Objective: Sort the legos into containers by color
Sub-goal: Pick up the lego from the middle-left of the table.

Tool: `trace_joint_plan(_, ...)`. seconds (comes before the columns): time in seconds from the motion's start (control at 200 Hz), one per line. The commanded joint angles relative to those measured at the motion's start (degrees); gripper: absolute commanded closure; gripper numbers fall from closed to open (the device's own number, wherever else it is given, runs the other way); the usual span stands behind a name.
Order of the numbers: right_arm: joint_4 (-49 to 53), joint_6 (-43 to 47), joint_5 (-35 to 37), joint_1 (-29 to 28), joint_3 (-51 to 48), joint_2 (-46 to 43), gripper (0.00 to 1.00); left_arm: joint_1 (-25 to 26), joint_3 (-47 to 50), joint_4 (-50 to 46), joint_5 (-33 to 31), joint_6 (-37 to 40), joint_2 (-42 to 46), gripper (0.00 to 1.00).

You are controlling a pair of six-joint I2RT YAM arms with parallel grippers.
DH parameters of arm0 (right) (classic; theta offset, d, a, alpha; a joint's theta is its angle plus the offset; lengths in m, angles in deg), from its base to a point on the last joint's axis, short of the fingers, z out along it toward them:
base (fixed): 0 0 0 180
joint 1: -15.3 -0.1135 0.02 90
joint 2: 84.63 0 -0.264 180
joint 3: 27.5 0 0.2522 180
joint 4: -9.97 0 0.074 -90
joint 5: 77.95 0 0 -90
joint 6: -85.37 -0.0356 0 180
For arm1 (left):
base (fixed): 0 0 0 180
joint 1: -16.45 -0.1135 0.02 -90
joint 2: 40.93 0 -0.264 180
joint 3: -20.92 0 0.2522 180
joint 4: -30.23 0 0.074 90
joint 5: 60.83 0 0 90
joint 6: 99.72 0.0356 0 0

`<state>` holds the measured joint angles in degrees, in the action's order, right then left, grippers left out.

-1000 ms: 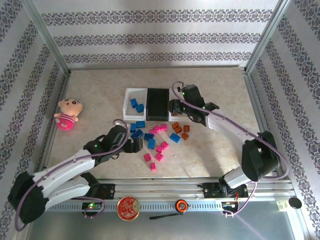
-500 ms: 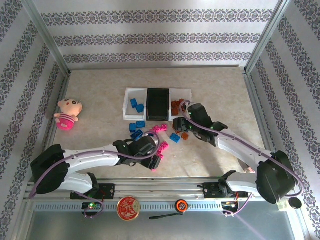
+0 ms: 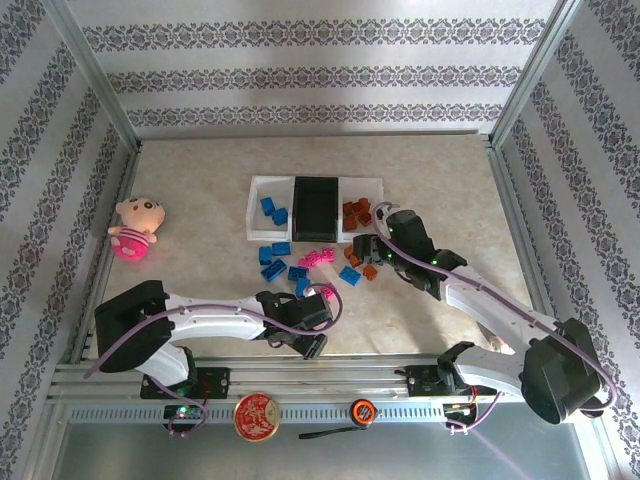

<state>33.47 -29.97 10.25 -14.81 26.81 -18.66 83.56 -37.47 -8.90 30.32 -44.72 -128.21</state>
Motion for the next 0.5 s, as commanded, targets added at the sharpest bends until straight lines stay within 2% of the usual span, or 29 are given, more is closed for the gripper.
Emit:
trace_joint_plan(0.0,-0.6,-0.3,0.2,0.7,-1.2,-1.5,0.38,0.6,-1.9,-2.7,-4.4,0.0,-0.2,0.38)
trace_joint_plan(0.255,-1.0,-0.3,-0.3,0.9,-1.9,-1.7,0.39,0.1,-2.8,-3.8,-7.6,0.9,-2.5,0.40)
trace_joint_plan(0.415,-1.6,-0.5,-0.4,1.0,-2.5,-1.3,0.39,0.1,-2.3,-3.1,-7.5,1.0,-2.1,0.56)
trace_joint_plan(0.495,-1.6,-0.5,-0.5,1.1,-2.6,-1.3,0.39,0.0,-2.1,-3.4,-7.3,0.9,-1.0,0.60)
